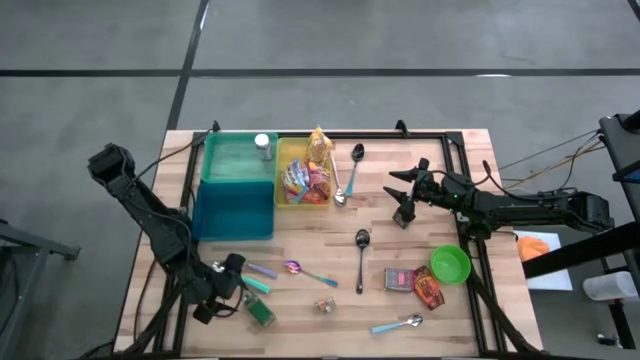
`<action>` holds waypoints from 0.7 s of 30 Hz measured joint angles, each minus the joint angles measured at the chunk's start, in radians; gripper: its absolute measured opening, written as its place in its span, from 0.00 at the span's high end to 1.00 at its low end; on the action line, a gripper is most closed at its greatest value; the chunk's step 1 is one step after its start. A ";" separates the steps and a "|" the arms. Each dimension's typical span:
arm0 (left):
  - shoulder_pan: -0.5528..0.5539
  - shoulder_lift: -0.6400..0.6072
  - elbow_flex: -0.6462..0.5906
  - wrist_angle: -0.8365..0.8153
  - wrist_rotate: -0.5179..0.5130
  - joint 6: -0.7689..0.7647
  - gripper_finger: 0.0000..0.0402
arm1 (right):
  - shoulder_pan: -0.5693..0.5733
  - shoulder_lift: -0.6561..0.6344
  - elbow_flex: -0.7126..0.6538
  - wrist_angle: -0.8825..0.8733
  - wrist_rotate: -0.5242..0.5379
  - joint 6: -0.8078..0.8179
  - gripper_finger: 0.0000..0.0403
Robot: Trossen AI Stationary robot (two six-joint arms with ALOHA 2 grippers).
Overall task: Pick & Place Food Item
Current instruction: Put the green spice bottle into the green bin
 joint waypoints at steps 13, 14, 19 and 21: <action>-0.047 0.032 -0.022 0.032 -0.072 -0.023 0.29 | 0.000 0.000 0.000 0.000 0.000 0.000 0.39; -0.052 0.032 -0.034 0.050 -0.074 -0.023 0.29 | 0.000 0.000 0.000 0.000 0.000 0.000 0.39; -0.068 0.032 -0.100 0.147 -0.087 0.000 0.29 | 0.000 0.000 0.000 0.000 0.000 0.000 0.39; -0.068 0.032 -0.113 0.163 -0.092 -0.001 0.29 | 0.000 0.000 0.000 0.000 0.000 0.000 0.39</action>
